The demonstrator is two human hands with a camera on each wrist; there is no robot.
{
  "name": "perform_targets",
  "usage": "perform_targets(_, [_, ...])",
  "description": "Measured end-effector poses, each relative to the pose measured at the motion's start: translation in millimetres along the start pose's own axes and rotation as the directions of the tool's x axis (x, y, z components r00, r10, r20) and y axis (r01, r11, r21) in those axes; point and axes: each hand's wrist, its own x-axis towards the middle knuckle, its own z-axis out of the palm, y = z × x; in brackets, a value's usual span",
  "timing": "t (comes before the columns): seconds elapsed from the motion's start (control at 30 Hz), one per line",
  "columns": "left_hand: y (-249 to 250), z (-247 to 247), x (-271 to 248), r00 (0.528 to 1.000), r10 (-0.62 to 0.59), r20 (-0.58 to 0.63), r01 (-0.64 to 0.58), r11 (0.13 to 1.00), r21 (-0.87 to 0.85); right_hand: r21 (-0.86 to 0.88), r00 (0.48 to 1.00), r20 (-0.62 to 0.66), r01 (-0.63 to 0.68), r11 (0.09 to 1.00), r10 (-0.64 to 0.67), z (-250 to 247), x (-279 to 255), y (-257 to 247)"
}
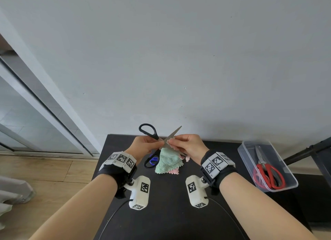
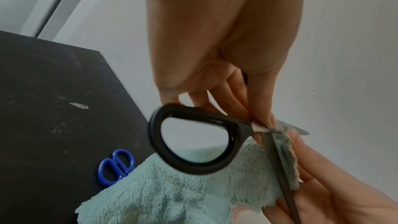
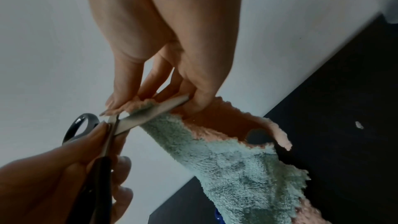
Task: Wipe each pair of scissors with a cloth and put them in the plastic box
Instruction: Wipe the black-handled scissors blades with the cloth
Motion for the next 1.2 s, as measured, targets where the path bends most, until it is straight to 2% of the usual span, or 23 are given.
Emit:
perform_targets(0.47, [2, 7, -3, 0.998, 0.064, 0.002, -0.064, 0.996, 0.063, -0.059, 0.994, -0.047, 0.095, 0.994, -0.097, 11, 1, 9])
perform_targets(0.67, [5, 2, 0, 0.998, 0.046, 0.035, -0.051, 0.985, 0.166, -0.023, 0.993, -0.08, 0.089, 0.996, -0.091, 10, 0, 10])
perform_targets(0.93, [3, -9, -7, 0.997, 0.031, 0.073, -0.045, 0.978, 0.202, -0.013, 0.987, -0.151, 0.061, 0.998, -0.062, -7, 1, 4])
perform_targets(1.1, [-2, -20, -13, 0.998, -0.031, 0.054, 0.018, 0.974, 0.227, 0.241, 0.961, -0.273, 0.101, 0.965, -0.032, -32, 4, -10])
perform_targets(1.2, [-10, -27, -12, 0.998, -0.052, 0.02, 0.048, 0.983, 0.175, 0.174, 0.973, -0.225, 0.093, 0.98, -0.053, -40, 1, -13])
